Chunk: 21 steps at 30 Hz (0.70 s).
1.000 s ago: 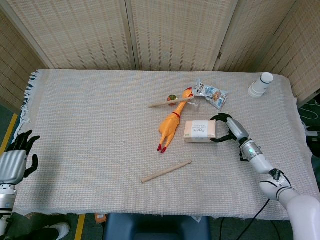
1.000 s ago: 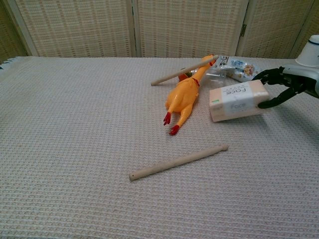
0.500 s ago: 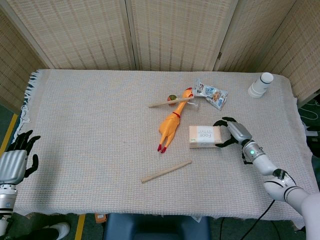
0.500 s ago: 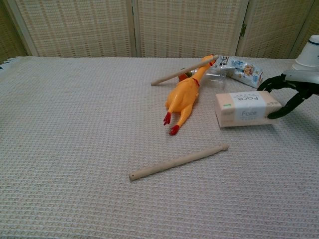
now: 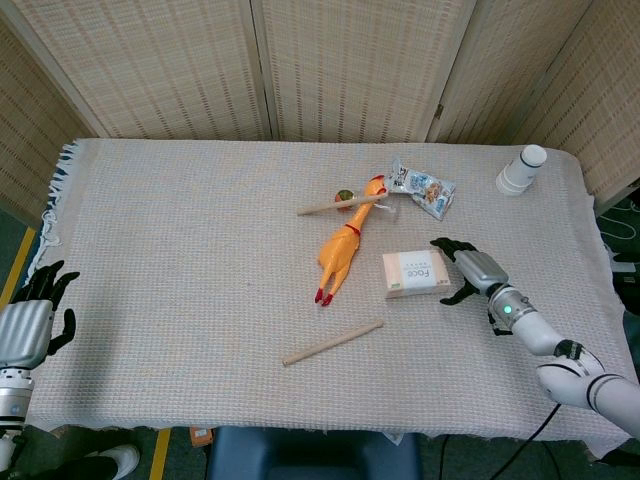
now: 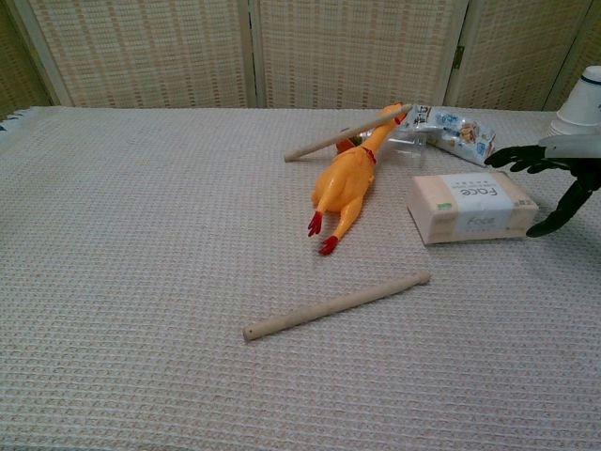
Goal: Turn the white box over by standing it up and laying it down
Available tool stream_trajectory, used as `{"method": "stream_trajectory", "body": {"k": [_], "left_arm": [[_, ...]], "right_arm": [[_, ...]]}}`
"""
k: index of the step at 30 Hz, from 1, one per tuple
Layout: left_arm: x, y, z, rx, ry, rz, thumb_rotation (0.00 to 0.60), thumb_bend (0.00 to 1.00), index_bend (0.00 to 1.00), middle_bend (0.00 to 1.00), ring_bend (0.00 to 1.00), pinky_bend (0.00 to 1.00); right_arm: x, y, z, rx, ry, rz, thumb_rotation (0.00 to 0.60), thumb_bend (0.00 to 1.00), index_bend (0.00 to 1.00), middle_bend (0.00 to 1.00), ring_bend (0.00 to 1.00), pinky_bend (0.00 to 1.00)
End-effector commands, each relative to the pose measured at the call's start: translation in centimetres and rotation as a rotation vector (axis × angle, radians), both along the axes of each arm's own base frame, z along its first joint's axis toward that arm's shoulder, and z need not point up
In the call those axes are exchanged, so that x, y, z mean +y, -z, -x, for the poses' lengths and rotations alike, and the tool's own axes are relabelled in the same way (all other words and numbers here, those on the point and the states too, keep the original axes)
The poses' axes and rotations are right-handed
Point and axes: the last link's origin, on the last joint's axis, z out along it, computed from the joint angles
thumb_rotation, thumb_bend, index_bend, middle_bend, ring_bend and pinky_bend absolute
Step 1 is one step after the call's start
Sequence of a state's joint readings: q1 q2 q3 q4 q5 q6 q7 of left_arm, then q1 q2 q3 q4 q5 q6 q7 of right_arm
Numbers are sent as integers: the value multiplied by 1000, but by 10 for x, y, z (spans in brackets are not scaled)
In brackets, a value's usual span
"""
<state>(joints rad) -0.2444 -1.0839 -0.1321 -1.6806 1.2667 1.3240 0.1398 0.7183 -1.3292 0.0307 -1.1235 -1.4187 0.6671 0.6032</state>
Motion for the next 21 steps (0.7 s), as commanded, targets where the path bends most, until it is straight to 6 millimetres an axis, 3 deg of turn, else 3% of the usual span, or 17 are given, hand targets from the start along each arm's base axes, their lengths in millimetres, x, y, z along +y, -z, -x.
{"method": "stream_trajectory", "body": {"k": [1, 3, 6, 8, 11, 17, 21], "left_arm": [[1, 1, 0, 1, -1, 3, 600, 627, 167, 0, 0, 200], [1, 2, 0, -1, -2, 9, 600, 627, 168, 0, 0, 201], [2, 5, 0, 3, -1, 18, 600, 627, 167, 0, 0, 200], [2, 7, 0, 7, -1, 26, 600, 627, 167, 0, 0, 200], [3, 10, 0, 13, -4, 36, 600, 627, 167, 0, 0, 200], [4, 11, 1, 21, -7, 27, 600, 627, 168, 0, 0, 200], [5, 11, 2, 25, -13, 22, 600, 627, 167, 0, 0, 200]], "right_arm": [[61, -84, -28, -100, -118, 223, 600, 0, 0, 0, 0, 0], [94, -100, -35, -174, -209, 442, 600, 0, 0, 0, 0, 0], [142, -94, -25, -135, -280, 581, 600, 49, 53, 6, 0, 0], [171, -89, -7, -21, -296, 583, 600, 78, 99, 20, 3, 0], [199, -91, 23, 121, -249, 610, 600, 104, 129, 52, 18, 0], [231, -127, 88, 249, -19, 590, 600, 128, 129, 55, 19, 0], [240, -145, 114, 285, 72, 602, 600, 140, 133, 55, 19, 0]]}}
